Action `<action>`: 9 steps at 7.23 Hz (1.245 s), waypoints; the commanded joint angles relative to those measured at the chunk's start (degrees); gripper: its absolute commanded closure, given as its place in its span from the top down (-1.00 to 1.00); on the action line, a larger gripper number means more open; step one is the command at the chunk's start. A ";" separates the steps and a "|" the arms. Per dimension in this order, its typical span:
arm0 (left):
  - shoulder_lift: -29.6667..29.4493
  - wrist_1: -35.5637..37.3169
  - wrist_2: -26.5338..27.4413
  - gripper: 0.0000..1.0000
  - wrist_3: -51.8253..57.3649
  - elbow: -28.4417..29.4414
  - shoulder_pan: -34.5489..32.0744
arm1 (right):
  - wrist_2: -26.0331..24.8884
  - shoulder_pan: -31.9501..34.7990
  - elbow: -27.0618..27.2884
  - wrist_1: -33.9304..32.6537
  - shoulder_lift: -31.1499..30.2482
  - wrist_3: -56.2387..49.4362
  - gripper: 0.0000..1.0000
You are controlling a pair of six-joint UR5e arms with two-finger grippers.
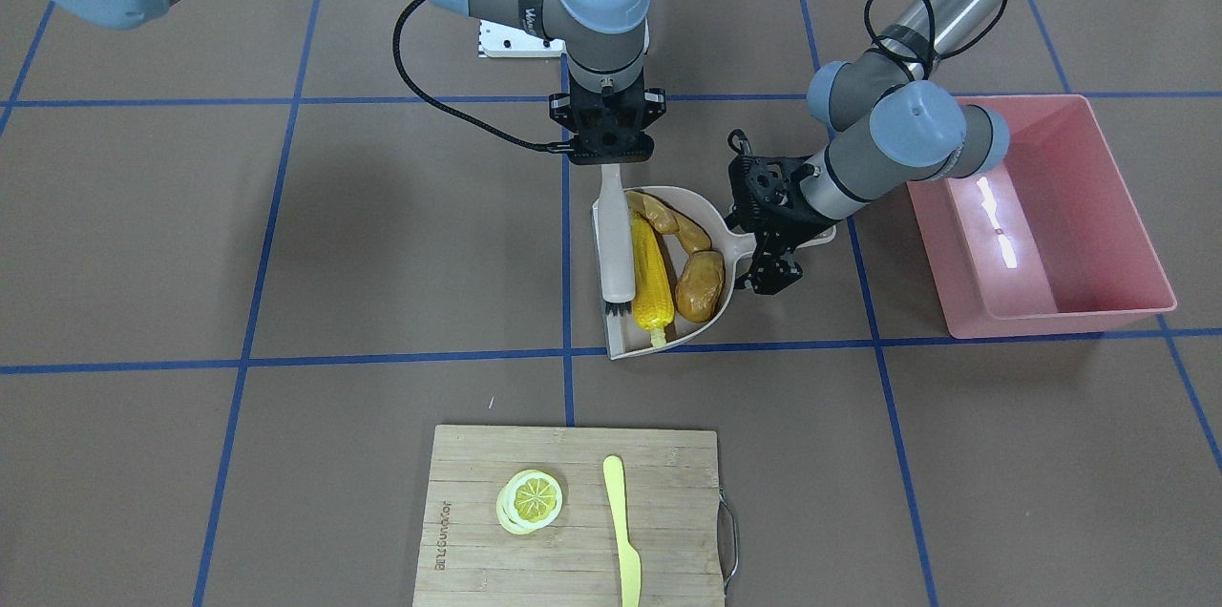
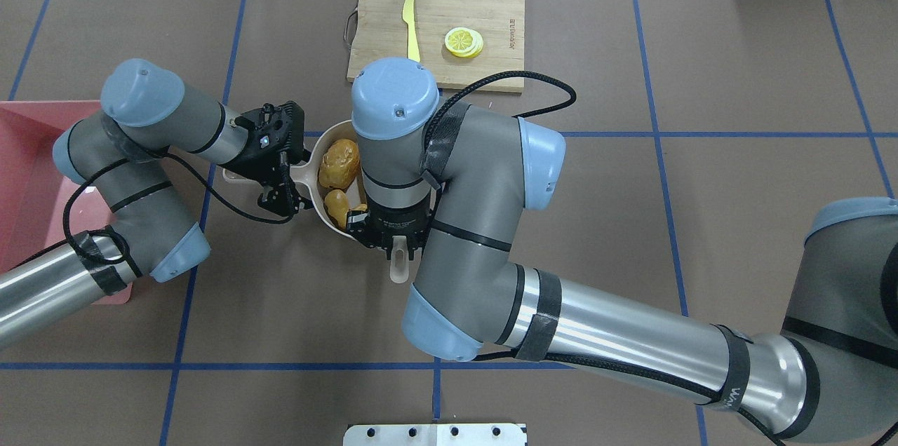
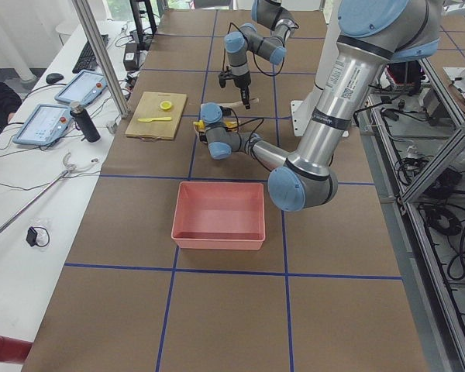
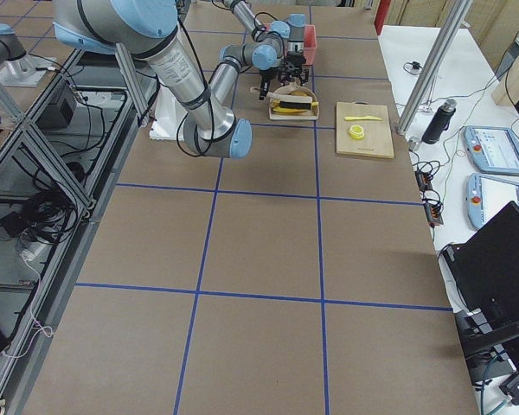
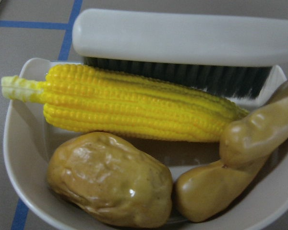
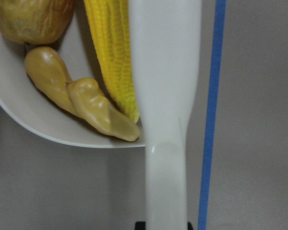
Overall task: Sweep and dump trash into bin
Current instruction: 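Sweep the potato, ginger and corn into the dustpan with the right brush, then lift the right gripper with the brush away to its rest spot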
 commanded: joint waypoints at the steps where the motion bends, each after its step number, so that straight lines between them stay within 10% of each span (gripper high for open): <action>1: 0.00 -0.06 0.01 0.66 0.00 0.00 0.00 | 1.02 1.73 2.27 -0.75 -1.80 -1.21 -1.00; 3: 0.00 -0.06 0.01 0.32 0.00 -0.09 0.09 | 1.11 4.97 7.69 -7.89 -4.43 -6.96 -1.00; 6: 0.00 -0.41 0.01 -0.34 0.35 -0.09 0.09 | 1.29 13.83 24.22 -11.38 -24.25 -18.84 -1.00; 9: 0.09 -0.41 0.01 -0.68 0.61 -0.09 0.09 | 6.28 26.23 28.20 -10.77 -42.19 -34.03 -1.00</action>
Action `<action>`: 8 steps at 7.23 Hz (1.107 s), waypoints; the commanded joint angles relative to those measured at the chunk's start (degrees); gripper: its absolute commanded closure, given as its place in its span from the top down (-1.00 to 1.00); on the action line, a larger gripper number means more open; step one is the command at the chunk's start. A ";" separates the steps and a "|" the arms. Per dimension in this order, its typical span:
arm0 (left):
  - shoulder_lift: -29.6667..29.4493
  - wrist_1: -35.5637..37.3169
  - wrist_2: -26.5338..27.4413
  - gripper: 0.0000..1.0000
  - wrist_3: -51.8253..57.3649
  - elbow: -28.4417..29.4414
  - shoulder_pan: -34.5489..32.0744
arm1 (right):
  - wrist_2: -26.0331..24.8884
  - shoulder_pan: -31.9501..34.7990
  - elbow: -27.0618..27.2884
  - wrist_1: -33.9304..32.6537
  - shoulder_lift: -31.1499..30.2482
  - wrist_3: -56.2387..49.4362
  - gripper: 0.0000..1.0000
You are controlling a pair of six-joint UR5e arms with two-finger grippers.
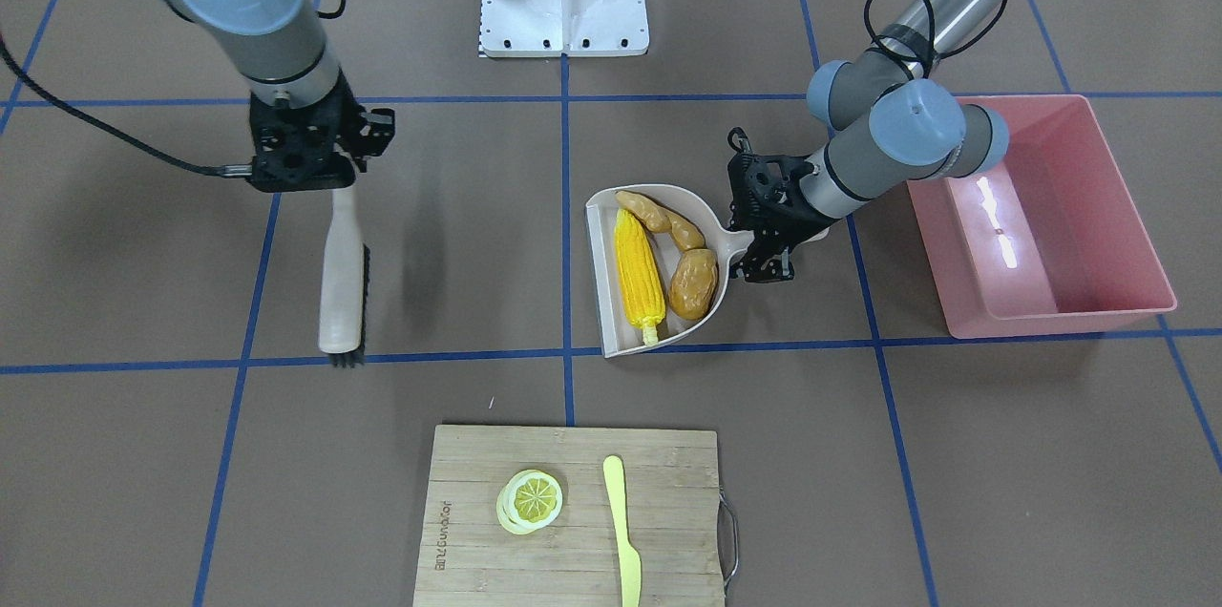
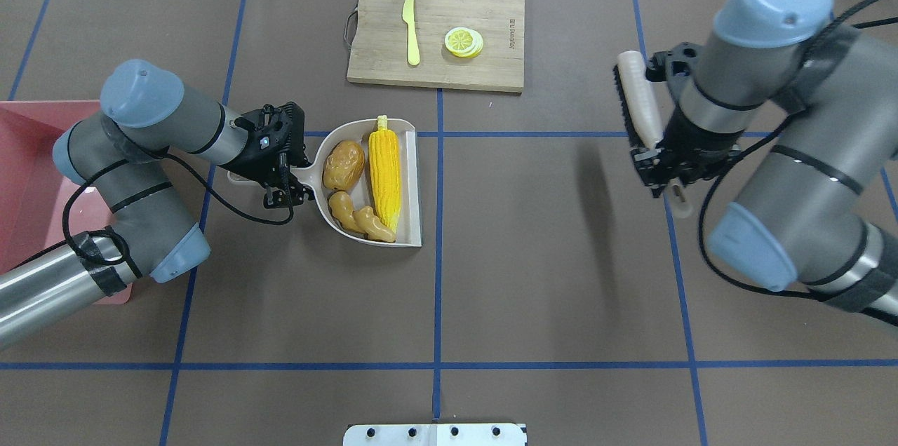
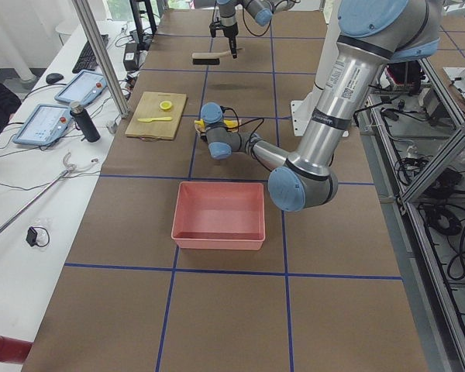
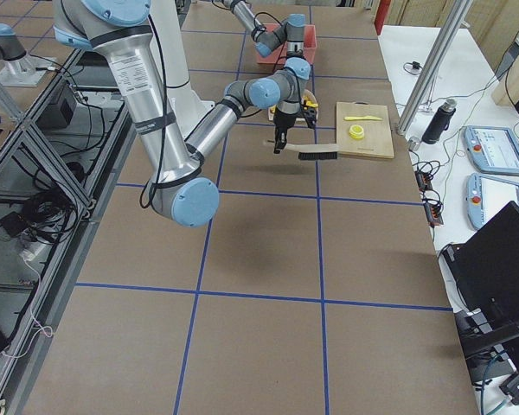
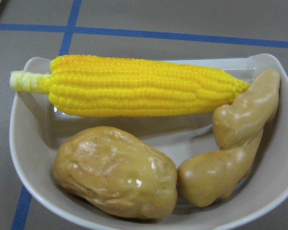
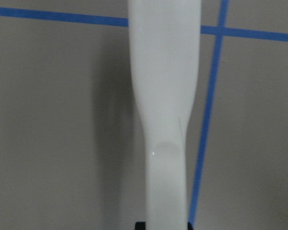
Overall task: Sweep and dump trash into bin
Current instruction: 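Lift the right gripper with the brush away to its rest spot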
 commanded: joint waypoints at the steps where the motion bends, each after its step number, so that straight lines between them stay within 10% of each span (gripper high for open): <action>1: 0.01 -0.09 -0.09 -0.97 0.03 -0.17 0.00 | 2.48 7.20 1.45 3.74 -14.03 -11.08 -1.00; 3: 0.10 -0.09 -0.09 -1.00 0.03 -0.43 -0.09 | 3.09 8.88 -1.42 21.53 -26.35 -12.09 -1.00; 8: 5.61 2.79 0.61 -1.00 -3.84 -13.40 -6.47 | 8.79 14.24 -6.64 30.93 -34.13 -16.75 -1.00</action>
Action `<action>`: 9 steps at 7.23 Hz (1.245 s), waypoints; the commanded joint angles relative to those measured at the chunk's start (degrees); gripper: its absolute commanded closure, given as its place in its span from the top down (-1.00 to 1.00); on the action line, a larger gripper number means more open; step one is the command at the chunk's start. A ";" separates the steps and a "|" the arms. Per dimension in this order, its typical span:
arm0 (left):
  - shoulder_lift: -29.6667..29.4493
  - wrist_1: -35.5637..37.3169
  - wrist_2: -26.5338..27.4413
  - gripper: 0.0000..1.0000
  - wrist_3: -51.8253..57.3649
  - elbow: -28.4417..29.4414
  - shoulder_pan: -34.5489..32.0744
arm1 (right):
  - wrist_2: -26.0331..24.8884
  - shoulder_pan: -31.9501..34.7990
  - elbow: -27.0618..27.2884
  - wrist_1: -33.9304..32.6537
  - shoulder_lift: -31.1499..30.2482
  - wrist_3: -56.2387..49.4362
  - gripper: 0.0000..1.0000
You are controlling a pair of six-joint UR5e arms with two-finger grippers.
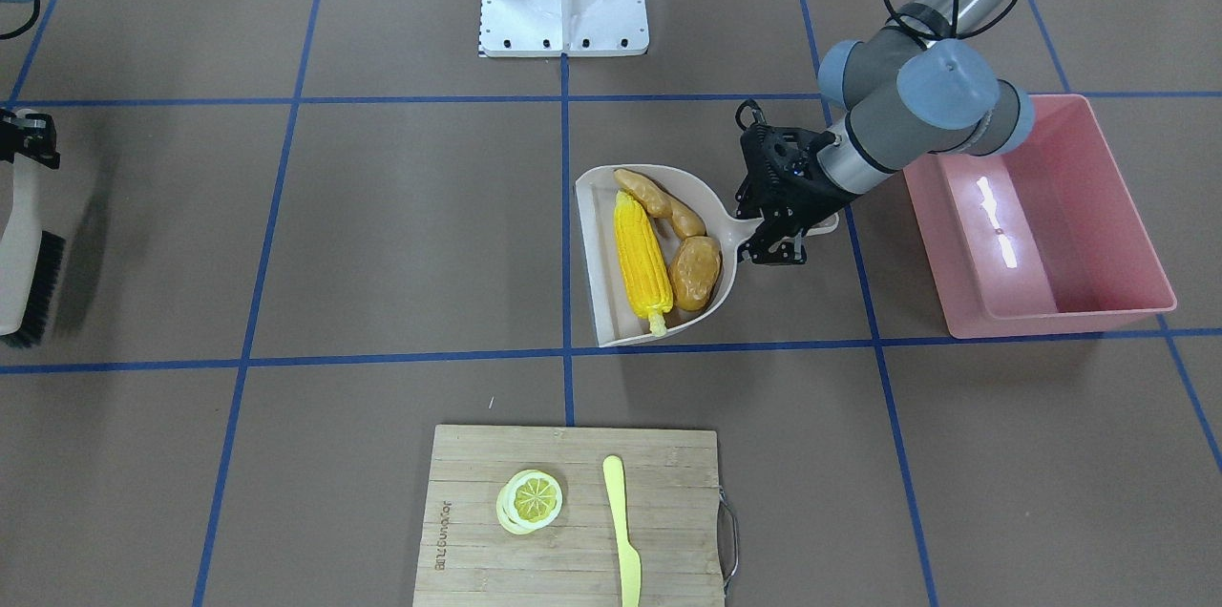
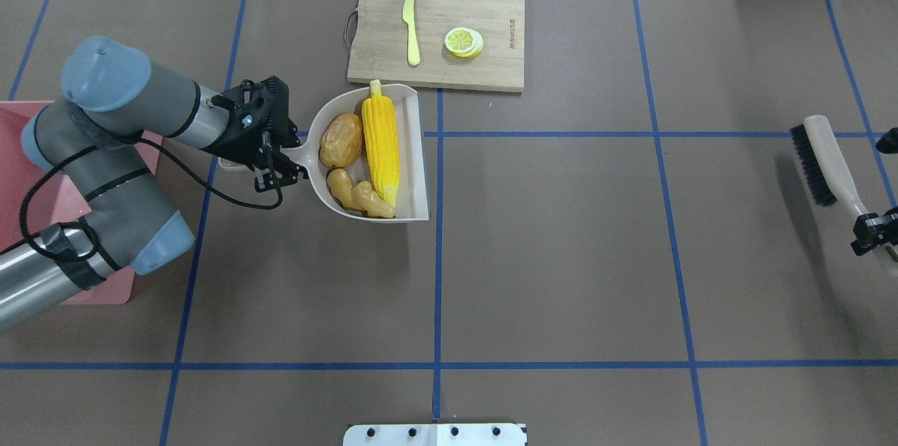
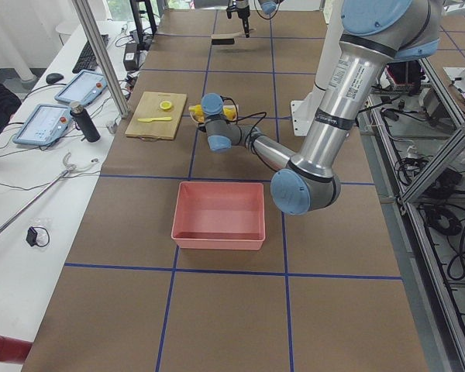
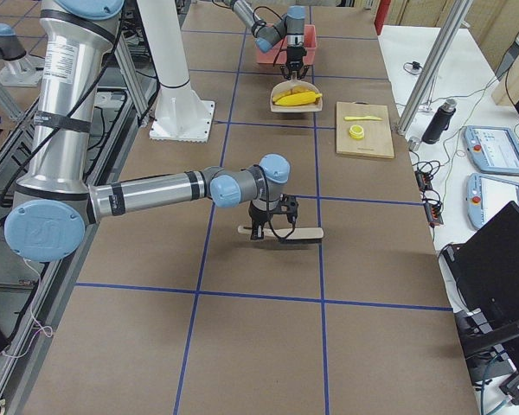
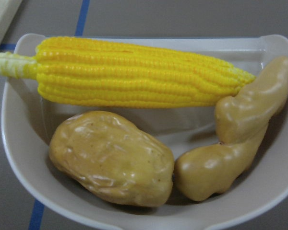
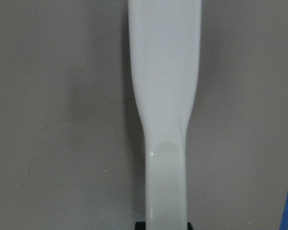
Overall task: Sweep and dump trash into bin
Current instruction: 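Lift the loaded dustpan with the left gripper over the pink bin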
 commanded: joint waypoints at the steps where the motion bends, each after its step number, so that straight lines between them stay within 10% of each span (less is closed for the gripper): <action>1: 6.05 4.23 0.66 -1.00 -0.22 -9.06 -6.28 | 2.63 1.86 0.20 1.02 -3.15 -0.67 -1.00; 4: 21.84 3.82 -0.12 -1.00 0.49 -20.33 -15.51 | 2.65 1.96 1.00 5.50 -8.17 -0.67 -1.00; 9: 39.90 0.30 -2.31 -1.00 20.21 -18.52 -29.49 | 2.56 1.69 -1.81 5.59 -7.56 -2.86 -1.00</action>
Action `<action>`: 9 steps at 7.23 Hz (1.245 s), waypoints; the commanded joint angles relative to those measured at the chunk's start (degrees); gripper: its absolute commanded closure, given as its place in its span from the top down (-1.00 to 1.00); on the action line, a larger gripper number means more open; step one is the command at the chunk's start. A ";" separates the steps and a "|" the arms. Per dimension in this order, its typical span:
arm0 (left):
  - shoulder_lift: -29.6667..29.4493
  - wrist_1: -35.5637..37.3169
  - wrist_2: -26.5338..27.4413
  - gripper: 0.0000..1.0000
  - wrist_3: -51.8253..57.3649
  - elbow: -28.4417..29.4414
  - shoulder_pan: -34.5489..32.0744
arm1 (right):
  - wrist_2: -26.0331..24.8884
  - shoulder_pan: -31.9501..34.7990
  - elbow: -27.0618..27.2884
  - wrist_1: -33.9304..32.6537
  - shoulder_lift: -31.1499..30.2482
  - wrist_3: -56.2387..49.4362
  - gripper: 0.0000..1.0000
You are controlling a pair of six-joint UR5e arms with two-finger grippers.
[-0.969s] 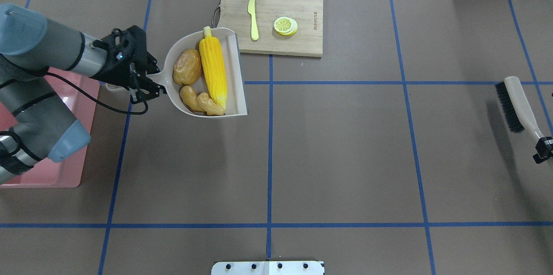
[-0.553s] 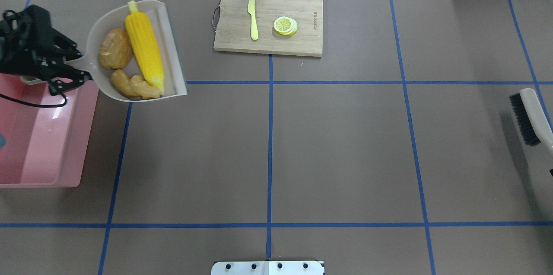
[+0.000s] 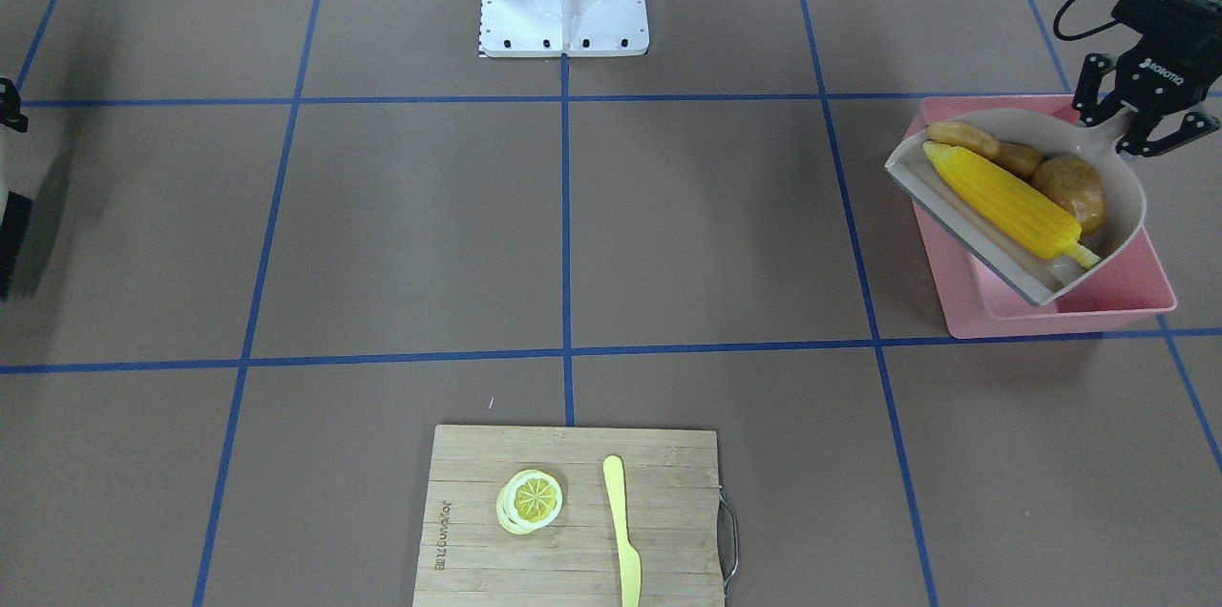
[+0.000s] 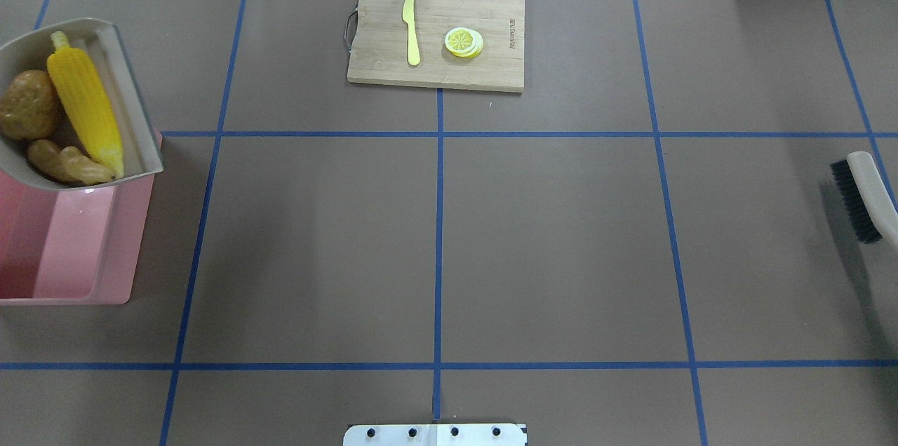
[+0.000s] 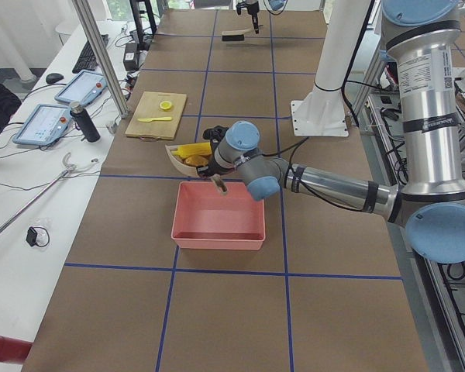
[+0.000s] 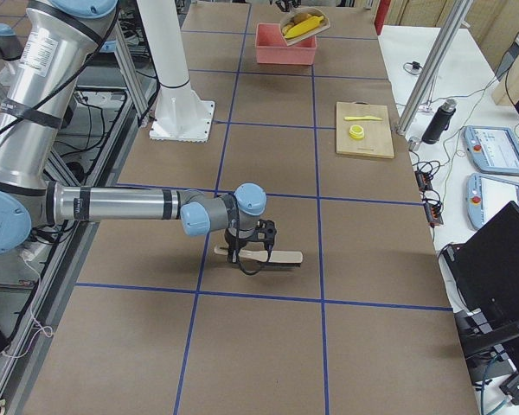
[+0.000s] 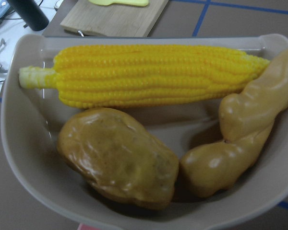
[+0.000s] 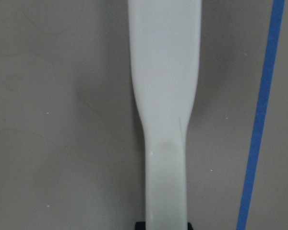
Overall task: Sweep and dump trash into bin
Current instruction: 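Lift the loaded dustpan with the left gripper over the pink bin, then tilt the dustpan with the left gripper to dump items into the bin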
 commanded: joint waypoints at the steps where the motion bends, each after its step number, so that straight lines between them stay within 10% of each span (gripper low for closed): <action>1: 4.67 0.00 -1.63 -1.00 15.79 2.18 -8.67 | 0.03 -0.02 -0.82 -0.02 0.19 -1.35 -1.00; 9: 2.50 -0.44 18.89 -1.00 64.09 -1.50 -11.97 | 0.03 -0.55 -2.84 -0.02 0.63 -2.15 -1.00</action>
